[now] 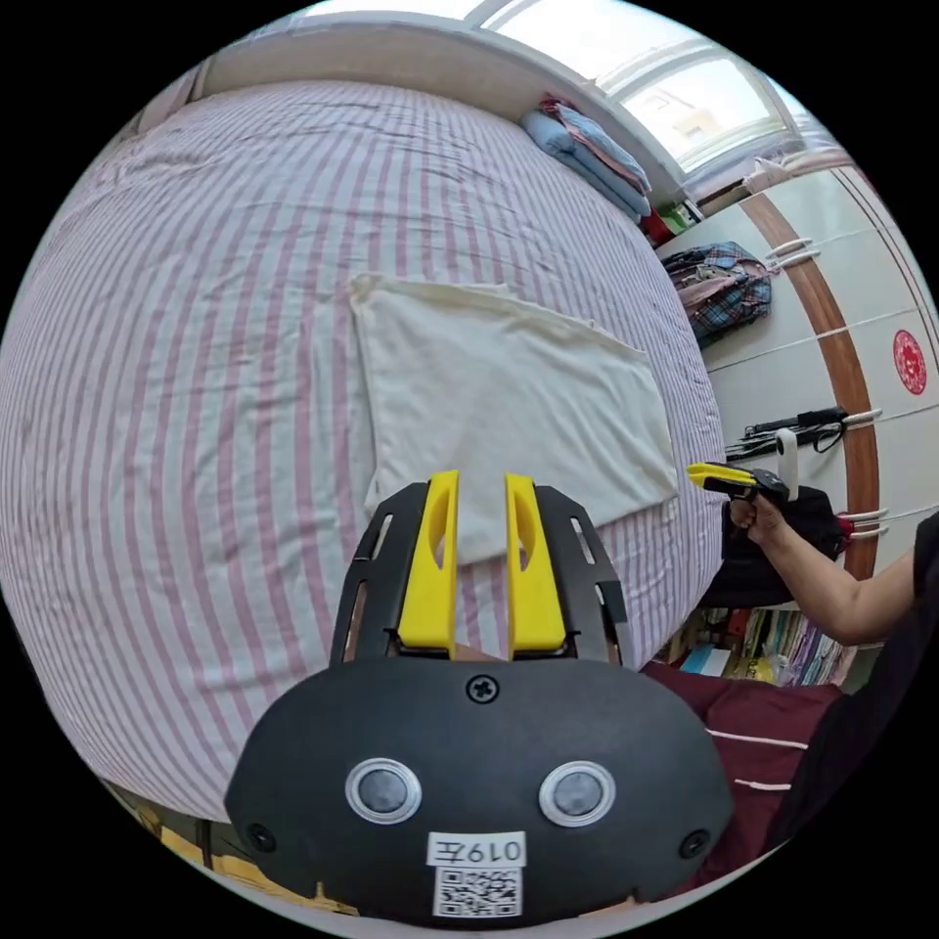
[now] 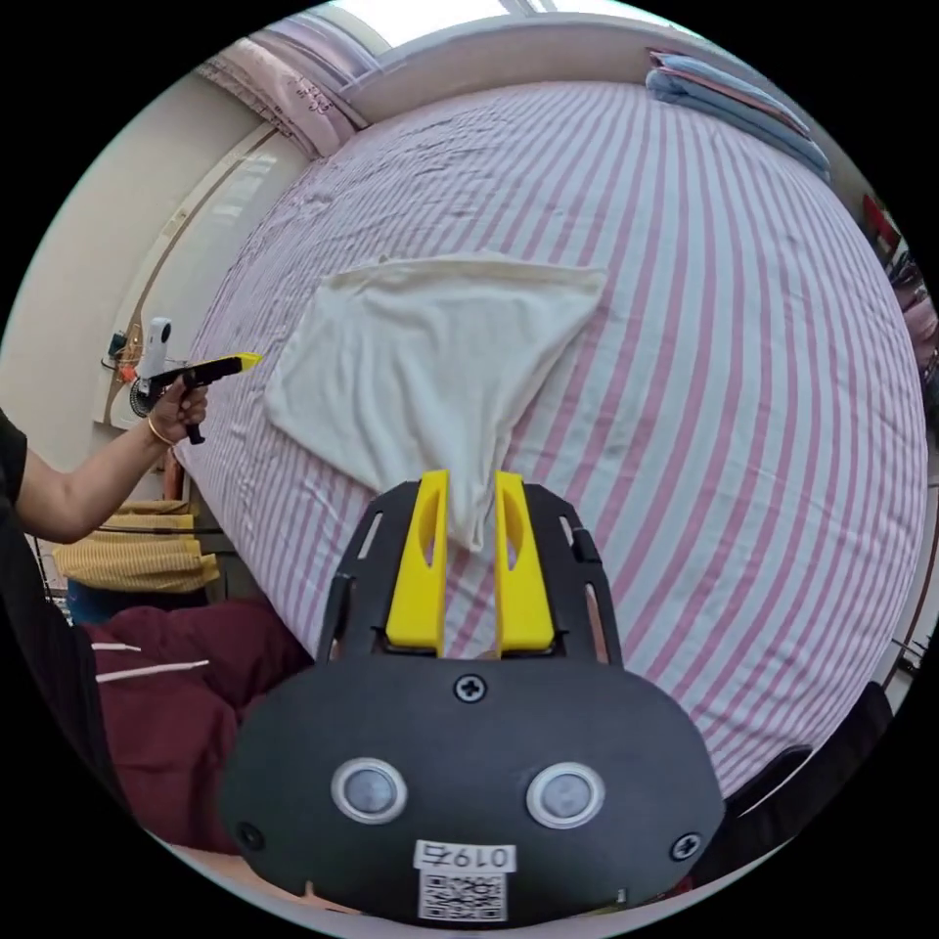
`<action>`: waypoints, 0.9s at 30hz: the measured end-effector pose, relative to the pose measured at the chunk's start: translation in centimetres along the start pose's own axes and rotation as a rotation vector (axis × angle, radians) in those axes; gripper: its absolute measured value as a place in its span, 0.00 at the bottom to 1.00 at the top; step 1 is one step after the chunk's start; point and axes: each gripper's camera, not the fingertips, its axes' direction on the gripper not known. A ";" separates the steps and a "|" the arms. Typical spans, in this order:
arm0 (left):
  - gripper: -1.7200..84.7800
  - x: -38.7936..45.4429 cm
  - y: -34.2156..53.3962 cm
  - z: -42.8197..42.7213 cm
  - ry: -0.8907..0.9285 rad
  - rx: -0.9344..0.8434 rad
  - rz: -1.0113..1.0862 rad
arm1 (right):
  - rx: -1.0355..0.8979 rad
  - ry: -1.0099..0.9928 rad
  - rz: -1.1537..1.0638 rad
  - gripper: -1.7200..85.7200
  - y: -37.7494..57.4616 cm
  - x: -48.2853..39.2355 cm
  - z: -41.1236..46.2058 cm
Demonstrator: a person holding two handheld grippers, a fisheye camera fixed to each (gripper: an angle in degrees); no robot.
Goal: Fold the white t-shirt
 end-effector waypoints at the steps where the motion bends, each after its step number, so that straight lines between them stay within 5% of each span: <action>1: 0.09 -1.1 2.1 -0.4 -0.006 -0.005 -0.041 | -0.029 0.019 -0.017 0.13 1.3 -0.3 0.4; 9: 0.11 -4.7 8.5 -1.0 -0.087 -0.025 -0.116 | -0.095 0.119 -0.176 0.10 1.9 -2.1 2.2; 27: 0.17 -6.7 11.2 1.4 -0.058 -0.116 0.110 | -0.143 0.047 -0.150 0.09 3.1 -0.9 3.5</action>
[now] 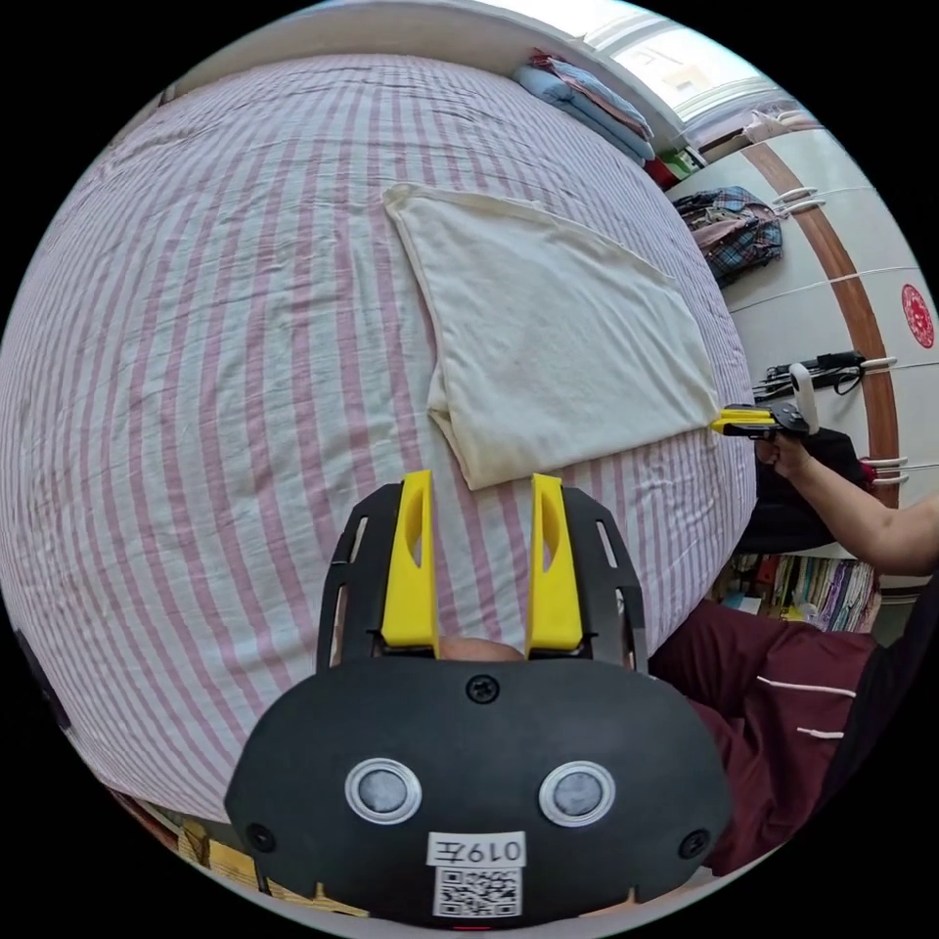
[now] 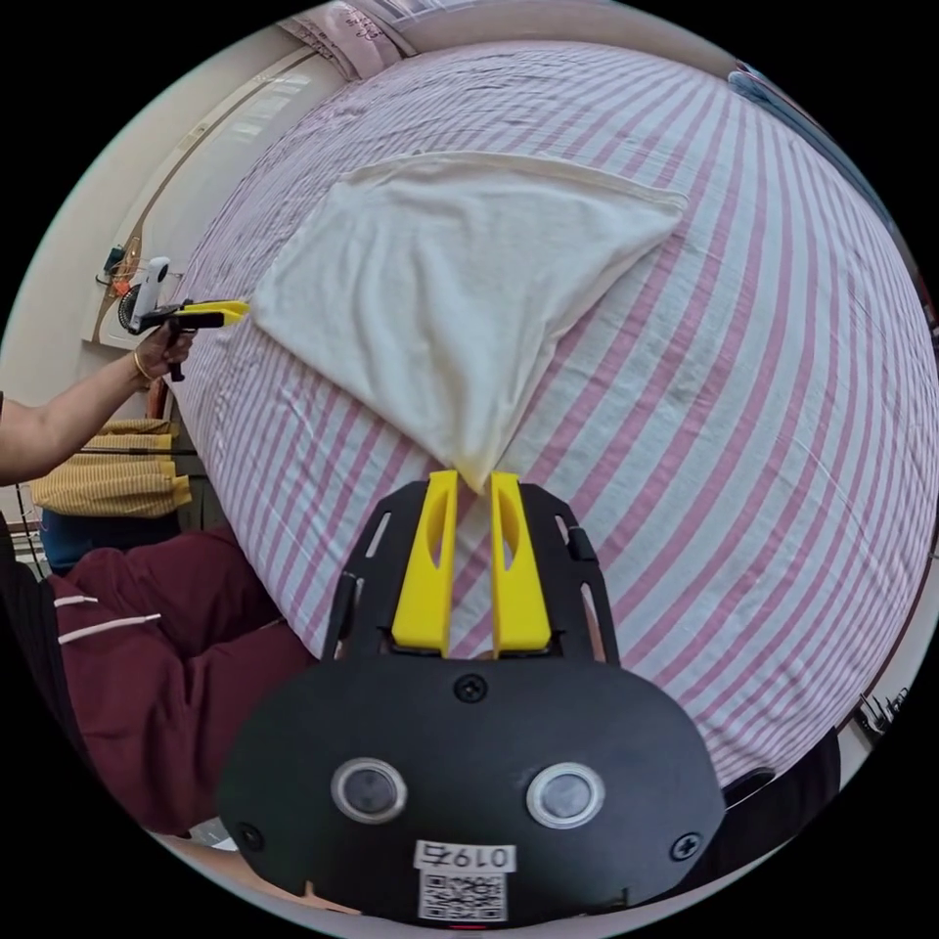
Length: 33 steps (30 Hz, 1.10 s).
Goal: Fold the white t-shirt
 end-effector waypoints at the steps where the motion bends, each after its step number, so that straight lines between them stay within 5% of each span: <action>1: 0.16 -0.1 0.3 0.3 0.019 0.008 0.005 | 0.002 -0.001 0.005 0.09 0.3 0.1 0.0; 12: 0.08 -3.5 3.2 1.8 0.090 0.042 -0.033 | 0.022 -0.023 0.029 0.08 2.8 1.4 1.0; 21: 0.04 -8.6 5.9 2.7 0.346 0.018 -0.112 | 0.066 -0.167 0.075 0.01 6.1 4.4 0.6; 33: 0.03 -7.7 8.2 1.1 0.363 -0.179 0.138 | -0.028 -0.185 -0.094 0.01 9.8 4.2 -2.3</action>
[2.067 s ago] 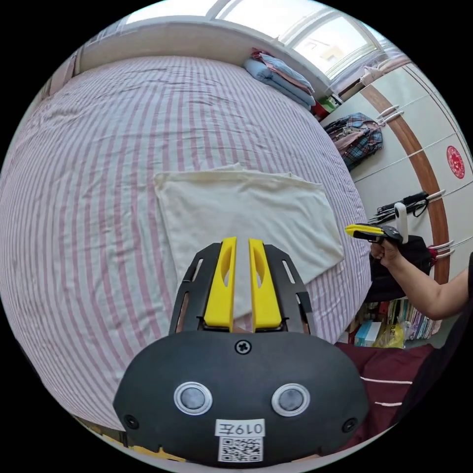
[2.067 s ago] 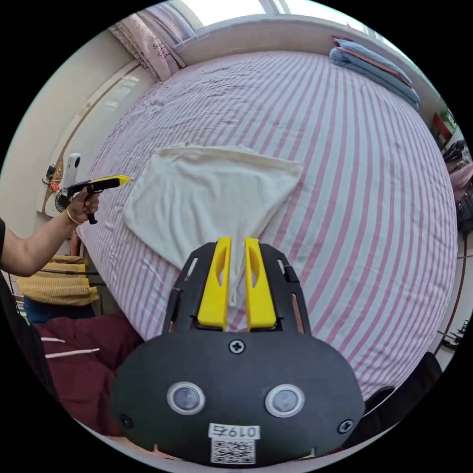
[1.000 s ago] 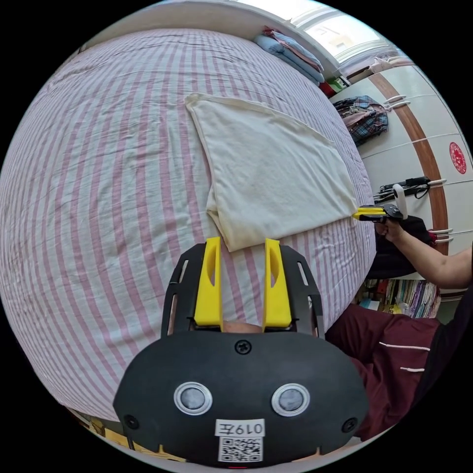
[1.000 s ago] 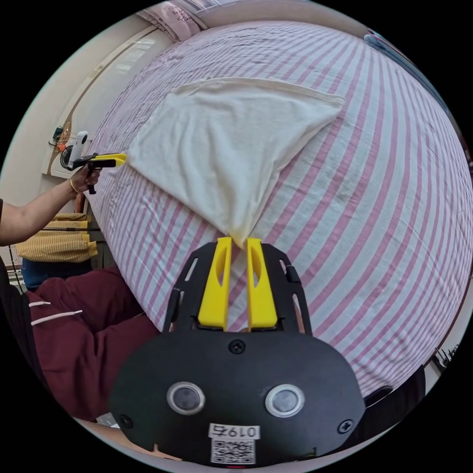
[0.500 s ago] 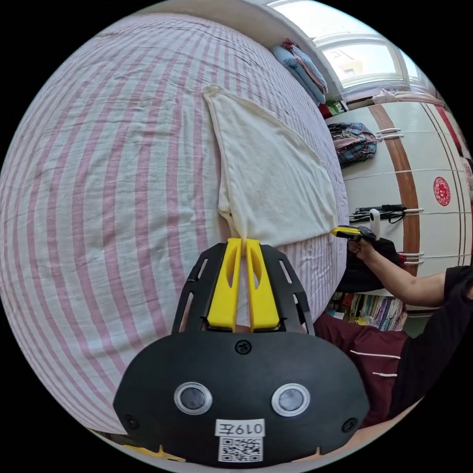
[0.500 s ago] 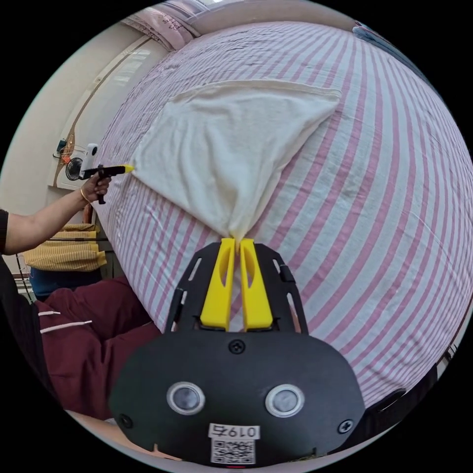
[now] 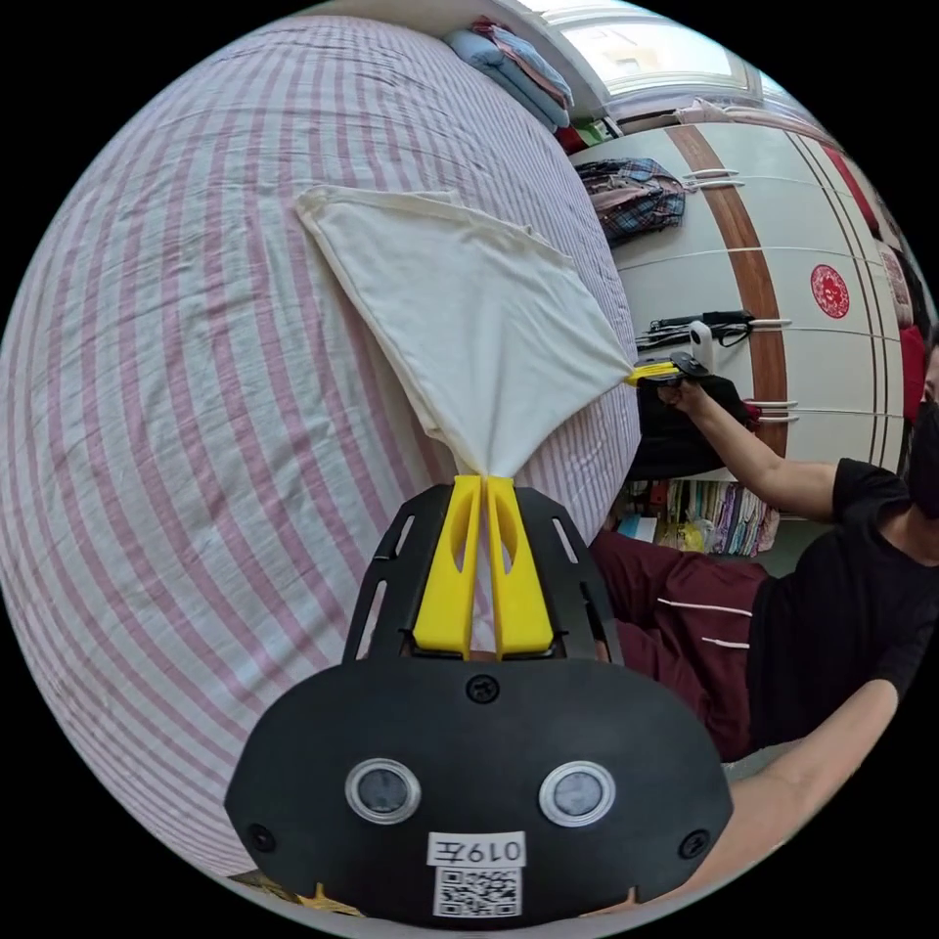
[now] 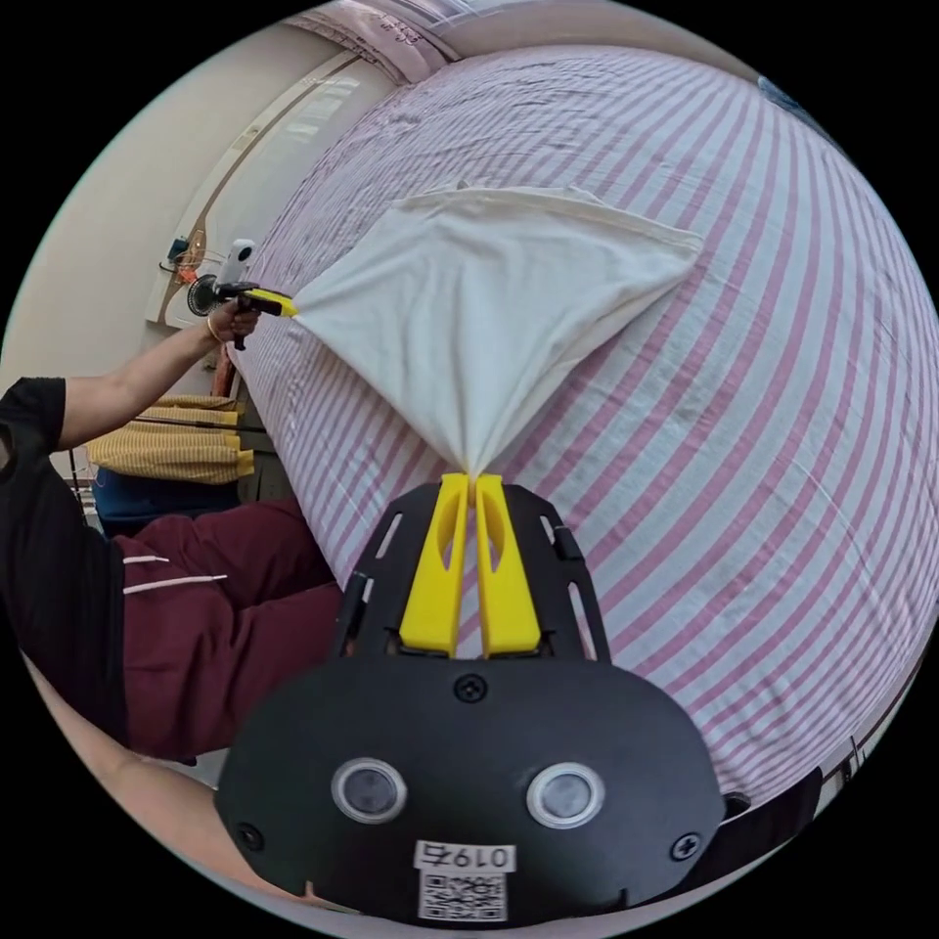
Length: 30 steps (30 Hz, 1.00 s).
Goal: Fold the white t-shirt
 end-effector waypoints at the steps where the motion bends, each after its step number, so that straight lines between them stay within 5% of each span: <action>1: 0.03 0.3 0.7 0.4 0.009 -0.025 0.011 | -0.010 -0.018 -0.004 0.01 0.8 -0.2 0.0; 21: 0.03 2.8 17.5 10.7 0.088 -0.091 -0.066 | -0.061 -0.096 0.155 0.01 20.4 -6.6 7.8; 30: 0.03 5.4 21.9 13.5 -0.017 -0.032 -0.028 | 0.034 -0.160 -0.008 0.01 25.7 -6.6 8.8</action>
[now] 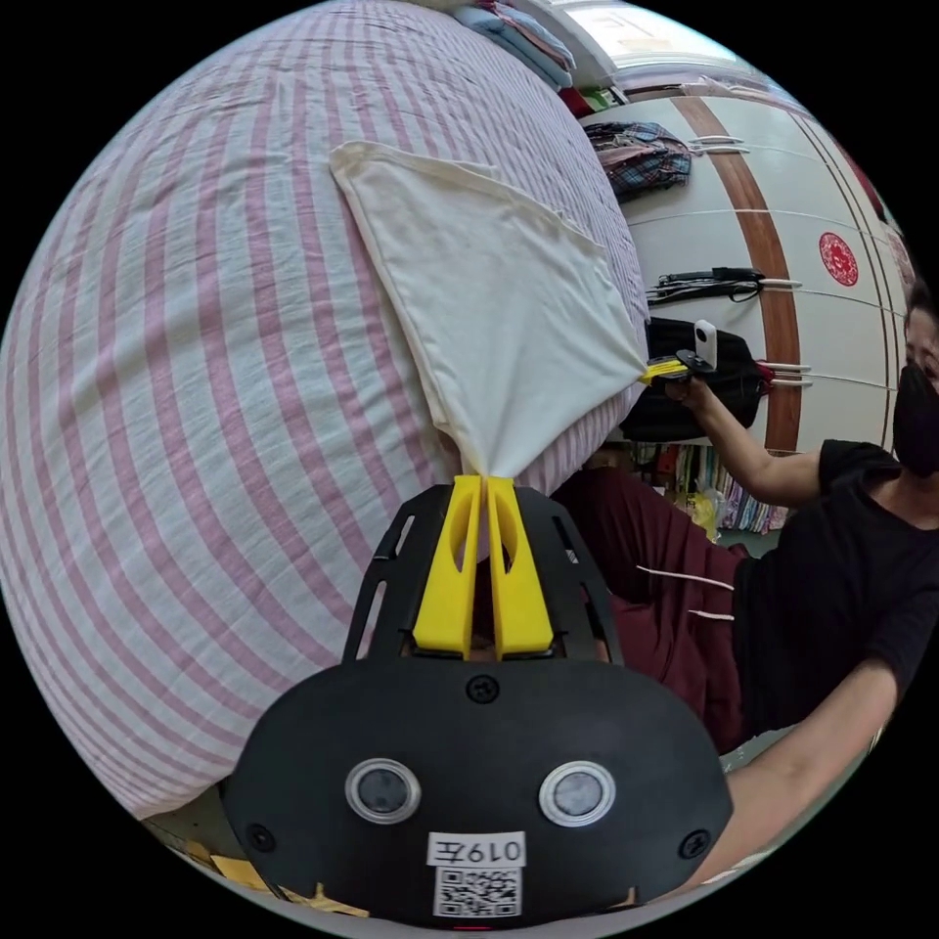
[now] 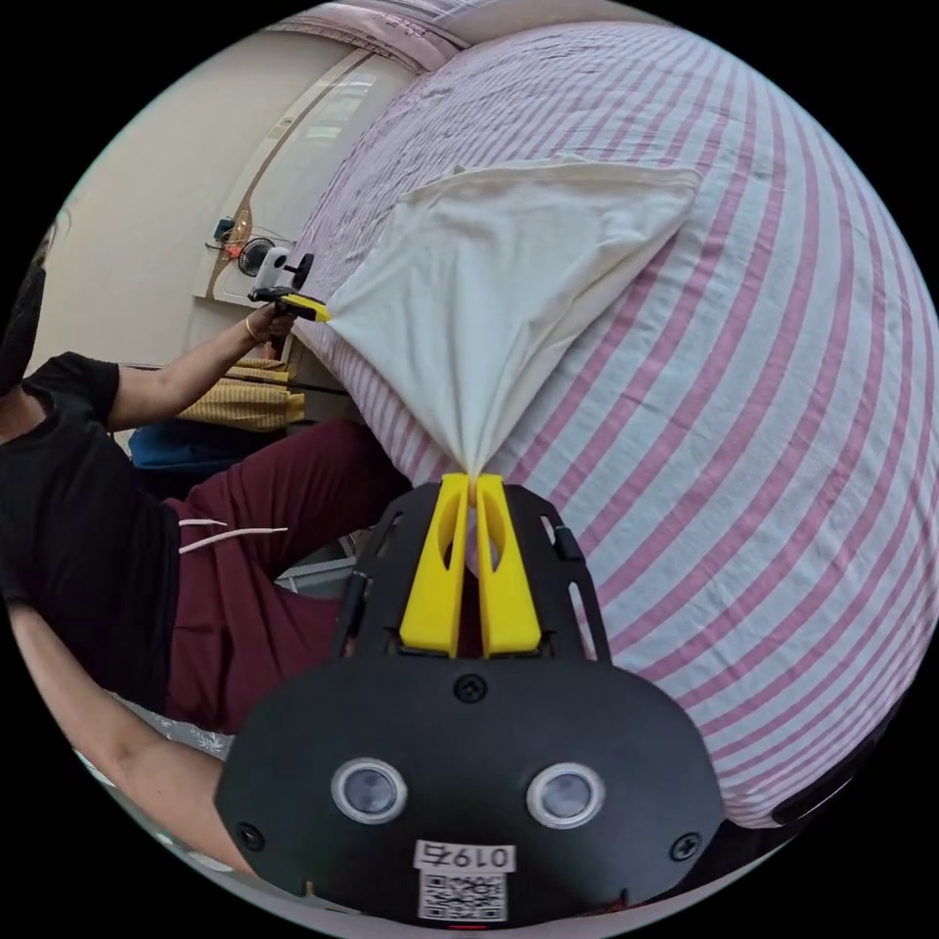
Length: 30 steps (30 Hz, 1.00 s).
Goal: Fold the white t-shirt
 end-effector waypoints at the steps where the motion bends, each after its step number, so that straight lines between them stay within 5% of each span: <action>1: 0.03 0.5 0.5 0.6 -0.007 -0.013 0.017 | 0.015 -0.013 -0.040 0.01 0.8 -0.2 -0.1; 10: 0.03 2.0 3.0 6.0 -0.056 -0.098 0.185 | -0.014 -0.017 -0.327 0.01 5.1 -1.6 2.4; 17: 0.03 3.0 7.0 7.9 -0.003 -0.005 0.306 | -0.038 0.006 -0.486 0.02 7.3 -3.0 4.7; 30: 0.04 9.7 18.7 11.2 -0.373 0.385 0.147 | 0.285 0.494 -0.142 0.04 17.0 -11.6 8.2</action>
